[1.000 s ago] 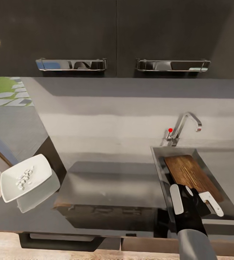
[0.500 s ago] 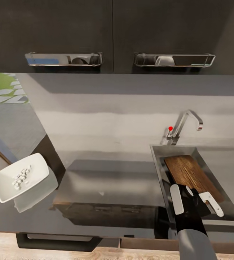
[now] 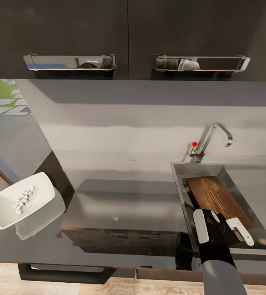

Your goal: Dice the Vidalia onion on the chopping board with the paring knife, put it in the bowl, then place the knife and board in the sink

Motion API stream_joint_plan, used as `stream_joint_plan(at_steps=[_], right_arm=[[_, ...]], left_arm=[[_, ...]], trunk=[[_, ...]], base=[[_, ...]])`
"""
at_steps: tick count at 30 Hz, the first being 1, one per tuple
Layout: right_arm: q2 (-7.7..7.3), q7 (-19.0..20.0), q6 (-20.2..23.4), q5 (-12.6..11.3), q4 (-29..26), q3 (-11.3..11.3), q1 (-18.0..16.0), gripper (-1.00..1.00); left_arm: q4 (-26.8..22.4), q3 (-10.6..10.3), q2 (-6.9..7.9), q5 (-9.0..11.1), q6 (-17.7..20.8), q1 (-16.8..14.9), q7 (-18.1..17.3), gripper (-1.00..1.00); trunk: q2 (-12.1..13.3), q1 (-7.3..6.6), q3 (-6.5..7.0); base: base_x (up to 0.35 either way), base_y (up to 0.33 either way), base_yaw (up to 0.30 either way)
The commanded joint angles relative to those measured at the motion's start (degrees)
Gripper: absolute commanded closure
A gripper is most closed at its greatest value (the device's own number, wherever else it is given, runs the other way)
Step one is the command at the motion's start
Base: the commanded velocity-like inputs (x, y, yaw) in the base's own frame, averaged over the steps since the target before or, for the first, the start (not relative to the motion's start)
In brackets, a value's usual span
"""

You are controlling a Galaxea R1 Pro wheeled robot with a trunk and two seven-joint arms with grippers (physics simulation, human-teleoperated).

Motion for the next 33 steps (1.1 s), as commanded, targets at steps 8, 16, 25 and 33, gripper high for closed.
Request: stream_joint_plan(at_steps=[8,16,25,33], right_arm=[[0.04,-0.15,0.33,-0.07,-0.17,0.02,-0.07,-1.0],[0.04,-0.1,0.38,-0.11,-0.62,0.21,-0.05,-1.0],[0.04,0.41,10.94,0.31,-13.26,8.81,-0.04,-1.0],[-1.78,20.72,23.38,8.38,-19.2,16.23,0.08,-1.0]], left_arm=[[-0.1,-0.49,0.07,0.11,-0.04,0.02,0.59,-1.0],[-0.05,-0.49,0.07,0.11,-0.04,0.02,0.54,-1.0],[-0.05,-0.49,0.07,0.11,-0.04,0.02,0.54,-1.0],[0.03,-0.49,0.07,0.11,0.02,0.02,0.51,-1.0]], trunk=[[-0.11,0.03,-0.1],[-0.11,0.03,-0.1],[-0.11,0.03,-0.1],[-0.11,0.03,-0.1]], base=[[0.0,0.0,0.0],[0.0,0.0,0.0],[0.0,0.0,0.0],[0.0,0.0,0.0]])
